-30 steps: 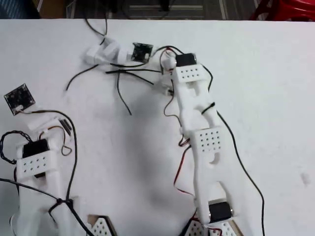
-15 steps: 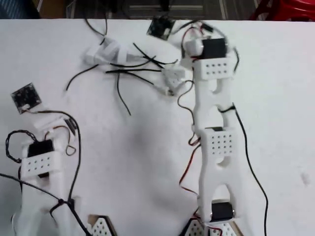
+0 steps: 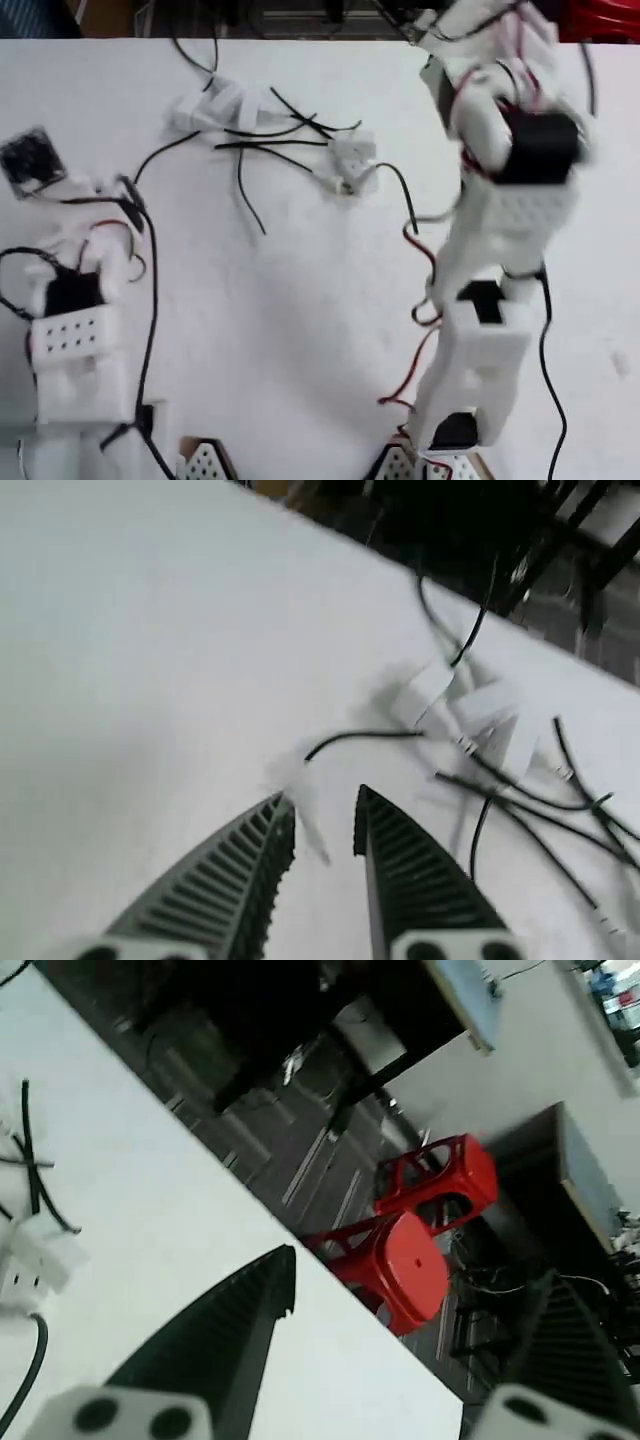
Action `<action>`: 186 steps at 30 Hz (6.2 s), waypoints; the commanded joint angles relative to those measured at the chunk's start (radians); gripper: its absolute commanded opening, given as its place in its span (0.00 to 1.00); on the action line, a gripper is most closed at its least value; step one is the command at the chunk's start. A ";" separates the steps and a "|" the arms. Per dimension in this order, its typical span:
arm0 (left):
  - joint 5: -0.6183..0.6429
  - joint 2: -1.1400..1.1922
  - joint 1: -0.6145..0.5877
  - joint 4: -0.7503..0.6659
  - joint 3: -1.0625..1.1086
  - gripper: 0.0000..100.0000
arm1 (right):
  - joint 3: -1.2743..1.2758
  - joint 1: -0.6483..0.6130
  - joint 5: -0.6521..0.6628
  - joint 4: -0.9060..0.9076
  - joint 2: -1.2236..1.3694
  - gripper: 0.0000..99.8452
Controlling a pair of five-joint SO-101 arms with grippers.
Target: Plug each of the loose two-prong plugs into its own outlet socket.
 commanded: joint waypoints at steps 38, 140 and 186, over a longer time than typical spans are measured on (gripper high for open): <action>0.006 -0.929 0.206 1.022 -0.605 0.11 | 1.508 0.004 -0.502 -0.002 -1.991 0.35; -0.433 -0.997 0.173 0.690 0.750 0.02 | 3.317 0.010 -0.503 -0.456 -2.150 0.02; -0.433 -0.997 0.173 0.690 0.750 0.02 | 3.317 0.010 -0.503 -0.456 -2.150 0.02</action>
